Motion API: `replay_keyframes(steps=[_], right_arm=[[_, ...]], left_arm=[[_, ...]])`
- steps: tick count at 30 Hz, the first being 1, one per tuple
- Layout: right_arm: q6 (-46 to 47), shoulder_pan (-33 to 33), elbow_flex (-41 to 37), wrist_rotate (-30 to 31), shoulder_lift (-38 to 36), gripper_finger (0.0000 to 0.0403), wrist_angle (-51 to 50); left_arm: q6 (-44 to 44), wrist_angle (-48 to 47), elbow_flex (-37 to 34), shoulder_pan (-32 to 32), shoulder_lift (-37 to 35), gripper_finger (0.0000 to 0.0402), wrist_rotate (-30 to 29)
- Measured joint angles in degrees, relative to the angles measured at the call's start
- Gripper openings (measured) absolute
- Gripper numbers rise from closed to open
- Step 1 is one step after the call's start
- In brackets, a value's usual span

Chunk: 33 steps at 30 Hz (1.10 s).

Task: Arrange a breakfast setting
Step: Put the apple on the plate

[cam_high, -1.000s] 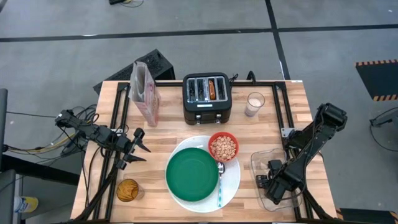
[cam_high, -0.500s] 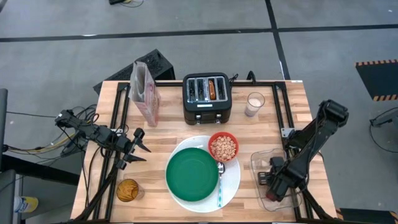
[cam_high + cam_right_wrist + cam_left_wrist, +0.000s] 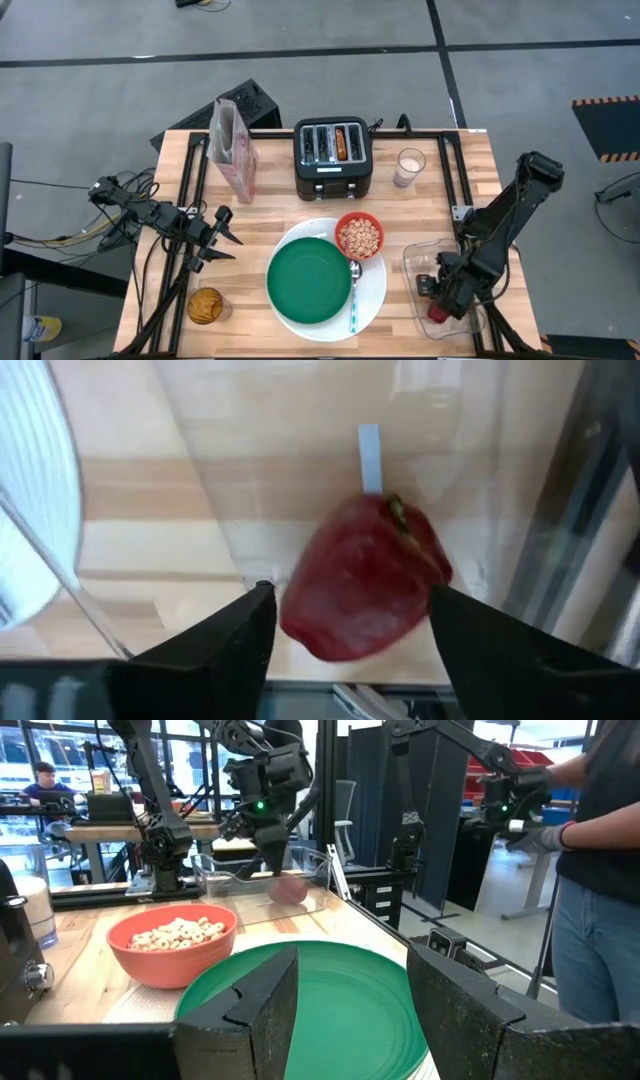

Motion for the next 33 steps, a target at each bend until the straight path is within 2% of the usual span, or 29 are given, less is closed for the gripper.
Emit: replay_keyframes(steps=[7, 13, 20, 27, 29, 33], right_arm=[[4.4, 3.9, 0.0, -0.1, 0.1, 0.0314, 2.4], [4.7, 5.6, 0.0, -0.1, 1.1, 0.0341, 3.4], [4.2, 4.5, 0.1, -2.0, 6.4, 0.0352, 3.5], [5.2, 3.2, 0.0, -2.5, 6.7, 0.0378, 4.1], [7.6, 3.1, 0.0, -0.5, 7.1, 0.0383, 8.5], [7.5, 3.8, 0.0, -1.4, 6.9, 0.0387, 9.8]], left_arm=[[0.0, 0.0, 0.0, 0.0, 0.0, 0.0176, 0.0], [0.0, 0.0, 0.0, 0.0, 0.0, 0.0176, 0.0], [0.0, 0.0, 0.0, 0.0, 0.0, 0.0176, 0.0], [0.0, 0.0, 0.0, 0.0, 0.0, 0.0176, 0.0], [0.0, 0.0, 0.0, 0.0, 0.0, 0.0176, 0.0], [0.0, 0.0, 0.0, 0.0, 0.0, 0.0176, 0.0]])
